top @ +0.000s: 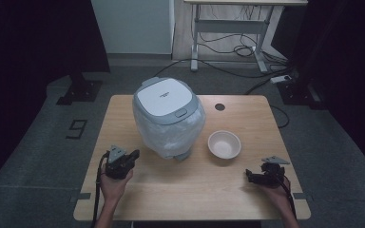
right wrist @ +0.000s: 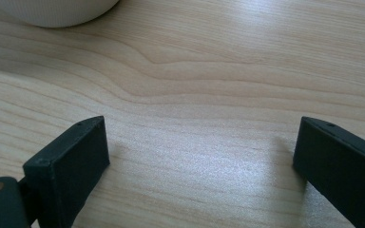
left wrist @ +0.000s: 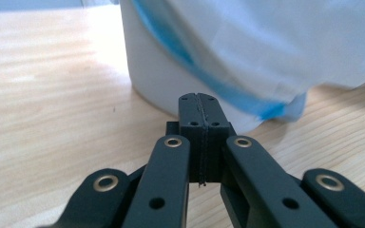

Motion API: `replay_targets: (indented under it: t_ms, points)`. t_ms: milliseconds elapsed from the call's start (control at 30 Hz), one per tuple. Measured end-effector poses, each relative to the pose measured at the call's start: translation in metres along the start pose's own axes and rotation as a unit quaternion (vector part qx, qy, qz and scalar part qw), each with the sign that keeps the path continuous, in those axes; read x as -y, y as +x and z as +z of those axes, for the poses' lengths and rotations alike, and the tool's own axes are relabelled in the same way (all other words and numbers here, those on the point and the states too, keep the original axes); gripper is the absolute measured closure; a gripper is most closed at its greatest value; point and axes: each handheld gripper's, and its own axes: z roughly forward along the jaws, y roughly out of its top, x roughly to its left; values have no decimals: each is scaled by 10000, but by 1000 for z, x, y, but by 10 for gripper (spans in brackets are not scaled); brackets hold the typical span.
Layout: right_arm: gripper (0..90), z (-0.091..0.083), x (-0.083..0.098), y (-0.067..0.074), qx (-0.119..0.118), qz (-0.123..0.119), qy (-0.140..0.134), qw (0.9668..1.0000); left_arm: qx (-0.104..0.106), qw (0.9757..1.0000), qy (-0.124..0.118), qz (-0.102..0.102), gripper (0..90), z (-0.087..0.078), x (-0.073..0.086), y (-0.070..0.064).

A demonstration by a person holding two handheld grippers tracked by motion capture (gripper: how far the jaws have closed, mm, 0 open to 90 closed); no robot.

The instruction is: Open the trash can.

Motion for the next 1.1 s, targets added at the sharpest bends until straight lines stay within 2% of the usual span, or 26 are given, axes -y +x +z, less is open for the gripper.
replay_targets:
  t_ms: [267, 400, 433, 500, 833, 1100]
  points:
    - [38, 0, 0, 0, 5, 16, 2, 10000, 143, 9995, -299, -12, 900, -18, -19, -4]
    - [39, 0, 0, 0, 6, 16, 1, 10000, 230, 9986, -475, -33, 900, -27, -31, -7]
    - [39, 0, 0, 0, 5, 17, 2, 10000, 301, 9978, -591, -81, 900, -31, -37, -9]
    - [39, 0, 0, 0, 6, 16, 1, 10000, 328, 9974, -639, -86, 900, -32, -40, -10]
    - [39, 0, 0, 0, 7, 16, 0, 10000, 561, 9939, -939, 156, 900, -48, -81, -28]
    - [39, 0, 0, 0, 6, 19, -1, 10000, 794, 9910, -1037, 293, 900, -47, -105, -45]
